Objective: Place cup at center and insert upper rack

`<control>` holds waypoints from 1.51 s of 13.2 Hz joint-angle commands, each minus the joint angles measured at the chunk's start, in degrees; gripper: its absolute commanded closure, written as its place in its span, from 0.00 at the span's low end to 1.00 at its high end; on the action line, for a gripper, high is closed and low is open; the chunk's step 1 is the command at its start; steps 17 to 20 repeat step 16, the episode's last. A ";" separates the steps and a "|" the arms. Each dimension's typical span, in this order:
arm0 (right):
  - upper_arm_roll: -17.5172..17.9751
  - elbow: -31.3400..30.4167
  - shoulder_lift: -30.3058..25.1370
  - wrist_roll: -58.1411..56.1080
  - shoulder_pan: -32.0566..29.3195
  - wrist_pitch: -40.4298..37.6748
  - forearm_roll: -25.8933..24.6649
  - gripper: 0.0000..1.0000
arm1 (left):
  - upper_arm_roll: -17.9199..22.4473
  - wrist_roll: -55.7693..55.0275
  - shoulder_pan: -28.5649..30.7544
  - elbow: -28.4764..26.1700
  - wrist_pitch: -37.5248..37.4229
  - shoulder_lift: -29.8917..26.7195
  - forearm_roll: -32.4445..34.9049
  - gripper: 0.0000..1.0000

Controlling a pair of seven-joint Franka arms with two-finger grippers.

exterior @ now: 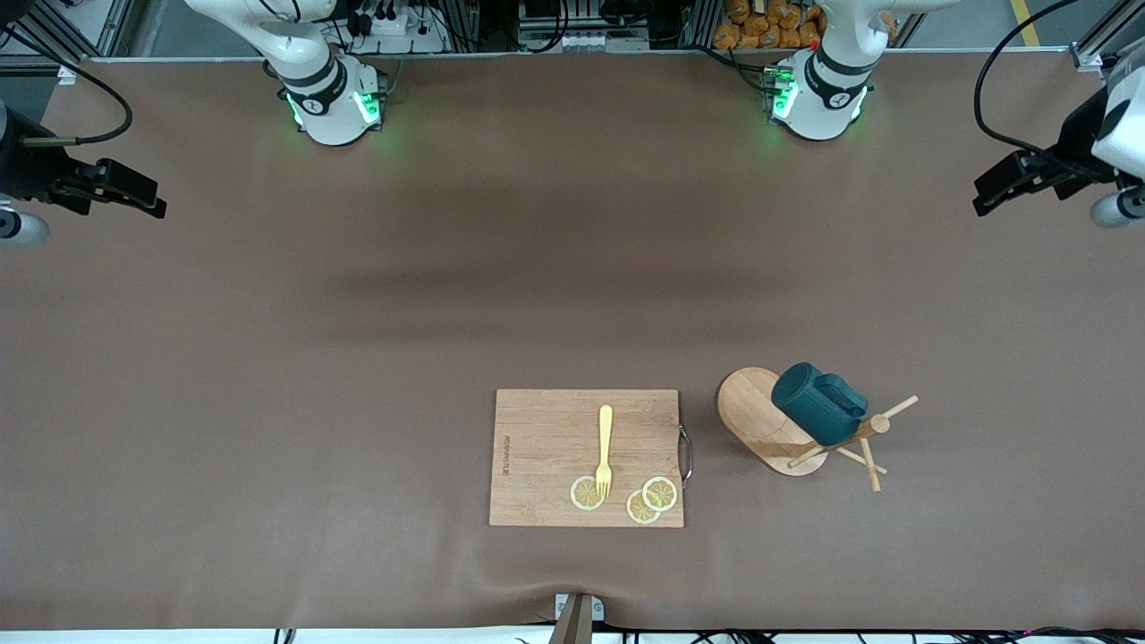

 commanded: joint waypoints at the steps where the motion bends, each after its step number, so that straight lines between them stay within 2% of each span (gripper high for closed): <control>1: -0.21 -0.05 -0.49 0.21 0.33 0.21 -0.15 0.00 | 1.16 0.08 -1.51 -2.24 0.24 -2.70 -0.48 0.00; 7: -0.21 0.04 -0.75 0.12 -0.81 0.30 -0.33 0.00 | 0.63 0.25 -1.60 -2.33 0.33 -4.38 -0.30 0.00; 13: -0.21 0.39 -0.93 0.04 -1.51 0.21 -0.33 0.00 | 0.72 0.69 -0.81 1.36 0.24 -1.30 0.05 0.00; 20: -0.21 0.74 -0.93 0.04 -1.69 0.21 -0.33 0.00 | 0.72 0.34 -0.81 1.36 0.15 -1.21 0.05 0.00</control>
